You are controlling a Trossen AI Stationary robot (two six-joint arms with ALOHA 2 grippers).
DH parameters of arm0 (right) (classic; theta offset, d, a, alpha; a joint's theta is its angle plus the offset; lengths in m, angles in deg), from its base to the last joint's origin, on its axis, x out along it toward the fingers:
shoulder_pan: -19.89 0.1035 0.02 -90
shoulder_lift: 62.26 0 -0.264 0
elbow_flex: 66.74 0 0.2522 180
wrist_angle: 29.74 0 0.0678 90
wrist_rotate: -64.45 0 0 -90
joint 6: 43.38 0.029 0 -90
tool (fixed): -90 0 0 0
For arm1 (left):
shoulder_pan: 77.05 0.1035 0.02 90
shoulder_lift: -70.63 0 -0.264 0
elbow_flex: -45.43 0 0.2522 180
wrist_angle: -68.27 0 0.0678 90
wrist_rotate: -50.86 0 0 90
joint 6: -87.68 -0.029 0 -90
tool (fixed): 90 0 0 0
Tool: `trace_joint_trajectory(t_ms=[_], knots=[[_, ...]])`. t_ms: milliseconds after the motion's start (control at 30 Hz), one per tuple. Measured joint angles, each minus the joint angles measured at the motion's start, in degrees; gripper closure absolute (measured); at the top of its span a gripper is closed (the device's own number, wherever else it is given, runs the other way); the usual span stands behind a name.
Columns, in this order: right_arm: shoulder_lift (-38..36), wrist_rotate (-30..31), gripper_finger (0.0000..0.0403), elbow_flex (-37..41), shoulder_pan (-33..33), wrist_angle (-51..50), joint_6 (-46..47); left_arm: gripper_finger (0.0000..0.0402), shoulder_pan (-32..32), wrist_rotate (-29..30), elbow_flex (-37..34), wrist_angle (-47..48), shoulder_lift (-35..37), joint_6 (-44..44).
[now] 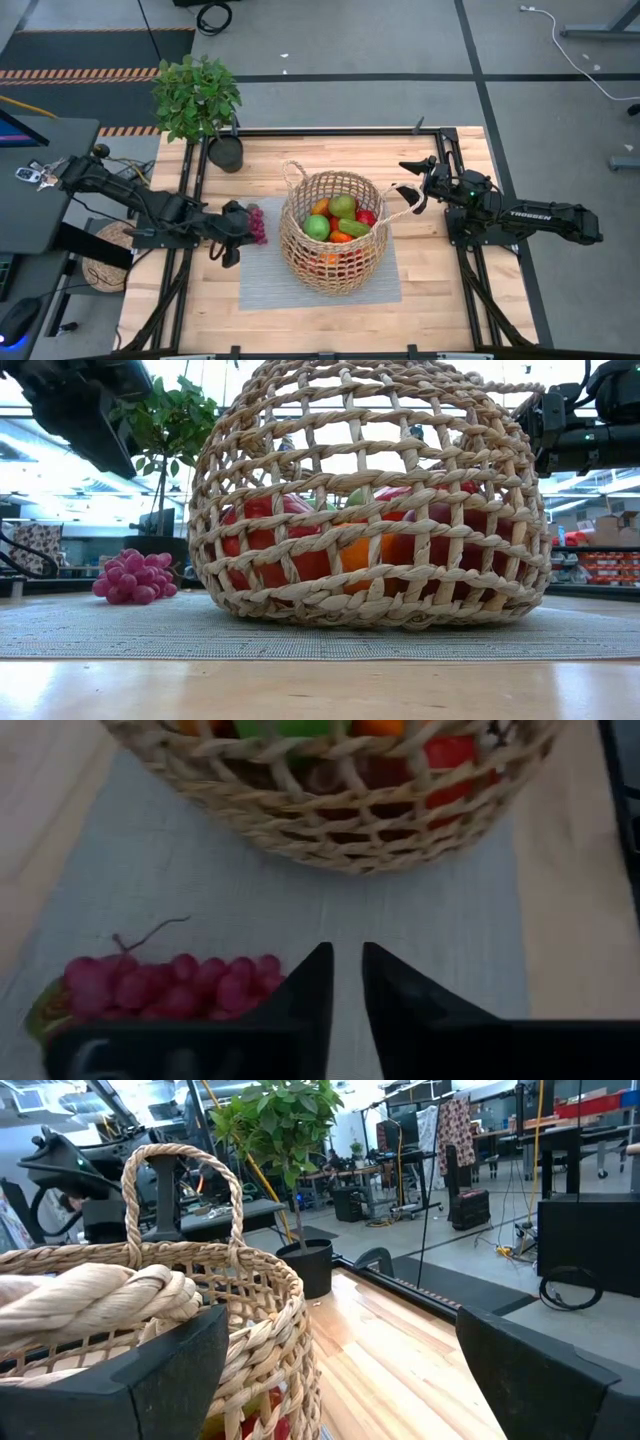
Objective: Build produce basket
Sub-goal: Put the violet grapes into the brown basket
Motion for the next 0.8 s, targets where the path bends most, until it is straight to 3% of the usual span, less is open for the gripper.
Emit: trace_joint_trajectory(t_ms=[467,600,800], knots=[[0.0,0.02,0.0009,0.0,-0.02,0.0,0.0,0.0145,1.61,5.94,-0.3,3.41,-3.1,2.78],[0.0,0.02,0.0009,0.0,-0.02,-0.03,0.0,0.0123,2.03,6.16,-0.3,4.45,-6.06,2.21],[0.0,0.02,0.0009,-0.01,-0.02,-0.01,0.0,0.0123,2.03,6.17,-0.3,4.68,-9.78,1.35]])
